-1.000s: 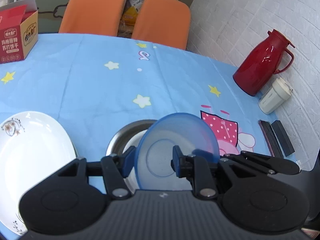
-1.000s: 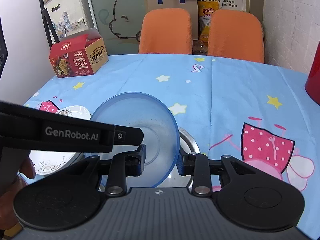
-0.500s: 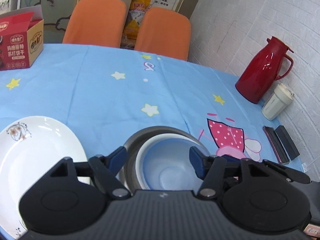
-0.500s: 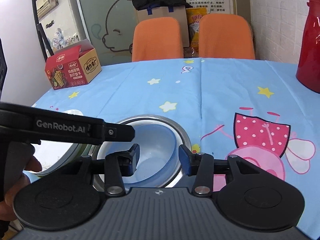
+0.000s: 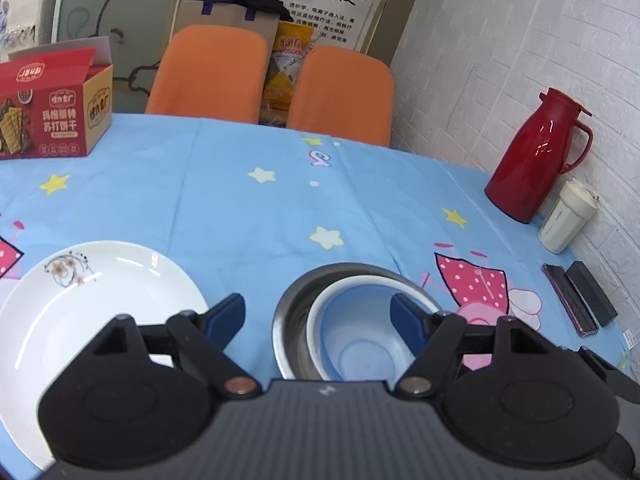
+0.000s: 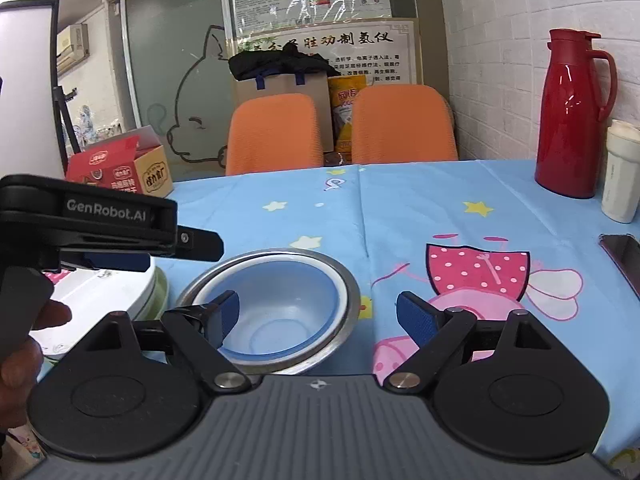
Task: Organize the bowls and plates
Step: 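Open both grippers and withdraw from the nested bowls, then close the left gripper on the steel bowl rim while the right gripper grips it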
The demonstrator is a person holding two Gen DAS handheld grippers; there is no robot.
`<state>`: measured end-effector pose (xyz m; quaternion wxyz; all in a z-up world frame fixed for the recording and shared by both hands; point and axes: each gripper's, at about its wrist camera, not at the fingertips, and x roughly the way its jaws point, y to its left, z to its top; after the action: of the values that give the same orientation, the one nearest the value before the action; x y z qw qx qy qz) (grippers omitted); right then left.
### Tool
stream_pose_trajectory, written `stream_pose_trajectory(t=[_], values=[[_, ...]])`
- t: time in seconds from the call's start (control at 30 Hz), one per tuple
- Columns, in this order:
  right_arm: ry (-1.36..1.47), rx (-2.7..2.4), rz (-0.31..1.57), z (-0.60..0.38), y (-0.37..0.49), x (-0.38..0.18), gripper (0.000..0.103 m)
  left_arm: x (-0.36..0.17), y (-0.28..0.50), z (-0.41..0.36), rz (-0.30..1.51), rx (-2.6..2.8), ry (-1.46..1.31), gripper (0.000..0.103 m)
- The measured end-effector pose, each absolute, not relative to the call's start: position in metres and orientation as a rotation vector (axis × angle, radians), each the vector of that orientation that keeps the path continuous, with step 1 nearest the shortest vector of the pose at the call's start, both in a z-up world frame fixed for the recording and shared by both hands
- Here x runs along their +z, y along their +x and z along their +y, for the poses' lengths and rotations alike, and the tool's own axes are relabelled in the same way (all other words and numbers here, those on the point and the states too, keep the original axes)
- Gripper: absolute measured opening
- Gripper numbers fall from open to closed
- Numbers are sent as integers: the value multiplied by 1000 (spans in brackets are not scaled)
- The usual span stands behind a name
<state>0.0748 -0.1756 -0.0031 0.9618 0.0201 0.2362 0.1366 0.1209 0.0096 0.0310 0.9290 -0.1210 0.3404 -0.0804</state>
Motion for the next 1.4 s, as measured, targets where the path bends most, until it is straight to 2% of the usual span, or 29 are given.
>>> stream_pose_trajectory(t=[0.53, 0.87, 1.03, 1.07, 1.17, 1.4], values=[[61, 284, 615, -169, 119, -29, 103, -4, 183, -9, 867, -210, -59, 73], [56, 274, 642, -162, 130, -45, 103, -16, 189, -18, 875, -251, 16, 73], [66, 292, 610, -160, 123, -46, 103, -17, 179, -16, 838, -276, 41, 64], [73, 291, 607, -160, 121, -46, 93, -17, 178, -17, 835, -278, 40, 62], [79, 299, 599, -155, 119, -47, 75, -16, 175, -17, 830, -275, 37, 54], [98, 301, 599, -146, 118, -46, 75, -15, 174, -20, 842, -252, 31, 50]])
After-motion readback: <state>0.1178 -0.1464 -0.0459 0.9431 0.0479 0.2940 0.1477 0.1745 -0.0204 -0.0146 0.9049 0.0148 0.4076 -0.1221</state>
